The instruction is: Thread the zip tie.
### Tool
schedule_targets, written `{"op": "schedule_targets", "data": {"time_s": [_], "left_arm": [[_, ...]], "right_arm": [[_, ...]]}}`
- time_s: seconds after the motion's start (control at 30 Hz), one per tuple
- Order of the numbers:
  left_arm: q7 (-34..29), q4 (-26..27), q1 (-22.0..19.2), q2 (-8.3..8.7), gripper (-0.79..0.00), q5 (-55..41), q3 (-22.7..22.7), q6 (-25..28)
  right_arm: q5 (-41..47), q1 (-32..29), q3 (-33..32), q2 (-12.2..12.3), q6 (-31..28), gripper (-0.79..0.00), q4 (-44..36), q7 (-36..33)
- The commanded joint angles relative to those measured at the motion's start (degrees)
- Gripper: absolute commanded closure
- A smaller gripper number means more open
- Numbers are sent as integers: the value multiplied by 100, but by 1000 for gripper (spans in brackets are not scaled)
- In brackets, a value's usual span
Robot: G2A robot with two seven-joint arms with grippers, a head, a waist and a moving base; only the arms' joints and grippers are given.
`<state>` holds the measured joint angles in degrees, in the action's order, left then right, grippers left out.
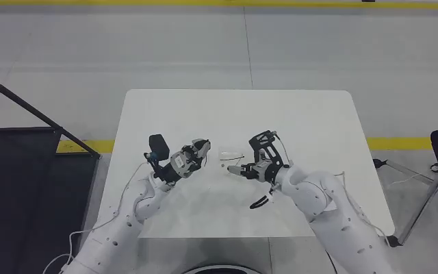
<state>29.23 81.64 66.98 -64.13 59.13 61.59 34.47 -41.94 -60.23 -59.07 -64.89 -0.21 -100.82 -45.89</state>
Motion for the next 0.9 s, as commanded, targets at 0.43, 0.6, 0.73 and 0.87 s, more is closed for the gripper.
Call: {"op": "schedule_targets", "data": {"time_s": [0.43,0.6,0.73,0.87], "left_arm": [[1613,-390,-36,-131,0,1413,-282,-990],[1613,-390,-36,-131,0,1413,-282,-990],[1613,-390,-36,-131,0,1413,-282,-990],[1613,-390,-36,-131,0,1413,-282,-990]], "right_arm": [[-87,1202,787,-341,1001,-416,1099,-877],[-14,1349,822,-400,1030,-360,1362,-880],[7,1382,824,-428,1023,-311,1459,-879],[26,1390,817,-447,985,-280,1511,-893]]}}
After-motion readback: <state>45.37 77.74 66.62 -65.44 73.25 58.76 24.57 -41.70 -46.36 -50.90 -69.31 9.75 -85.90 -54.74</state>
